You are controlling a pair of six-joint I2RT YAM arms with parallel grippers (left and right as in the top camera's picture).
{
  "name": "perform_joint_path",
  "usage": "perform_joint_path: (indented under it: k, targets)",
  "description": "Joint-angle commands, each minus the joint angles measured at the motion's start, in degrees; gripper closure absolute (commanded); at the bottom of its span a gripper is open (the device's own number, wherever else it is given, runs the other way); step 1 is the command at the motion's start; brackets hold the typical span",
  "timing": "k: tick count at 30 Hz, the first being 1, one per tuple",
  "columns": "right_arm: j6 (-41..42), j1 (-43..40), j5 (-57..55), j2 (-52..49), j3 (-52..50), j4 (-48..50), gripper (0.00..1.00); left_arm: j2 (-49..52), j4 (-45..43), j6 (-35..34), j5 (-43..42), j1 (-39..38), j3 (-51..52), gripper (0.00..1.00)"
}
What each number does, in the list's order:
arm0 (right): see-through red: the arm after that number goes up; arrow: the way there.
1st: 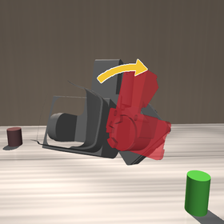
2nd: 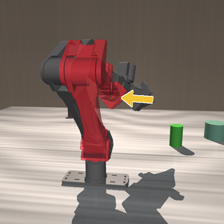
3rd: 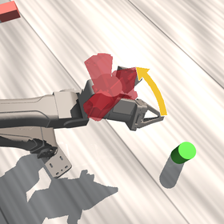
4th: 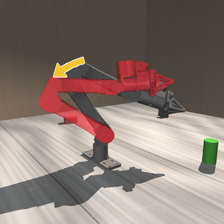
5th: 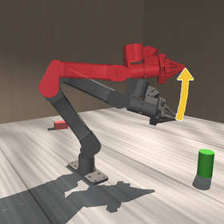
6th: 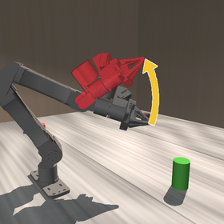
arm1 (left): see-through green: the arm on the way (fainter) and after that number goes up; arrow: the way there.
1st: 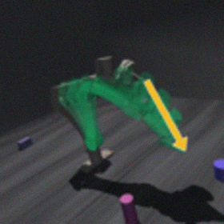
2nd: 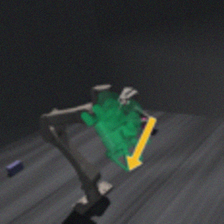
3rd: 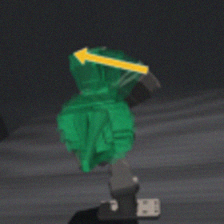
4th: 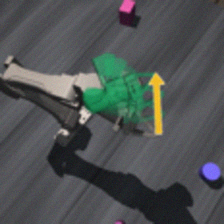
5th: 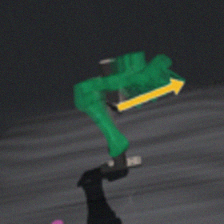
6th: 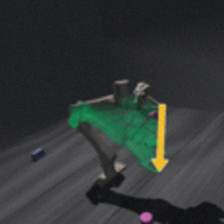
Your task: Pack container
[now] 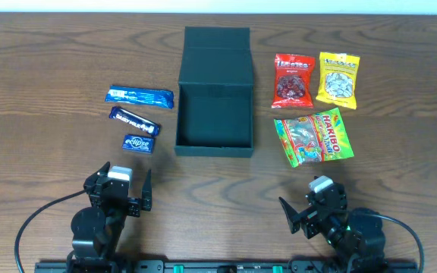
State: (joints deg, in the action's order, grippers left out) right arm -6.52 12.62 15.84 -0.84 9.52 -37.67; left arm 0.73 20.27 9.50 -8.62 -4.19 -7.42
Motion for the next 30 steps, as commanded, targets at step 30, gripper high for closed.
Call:
perform_joint_path:
  k: [30]
  targets:
    - [21.4,-11.4,-7.7,-42.3,23.5,12.3,0.01,-0.5,0.0,1.0,-0.4,0.0,1.3,0.05]
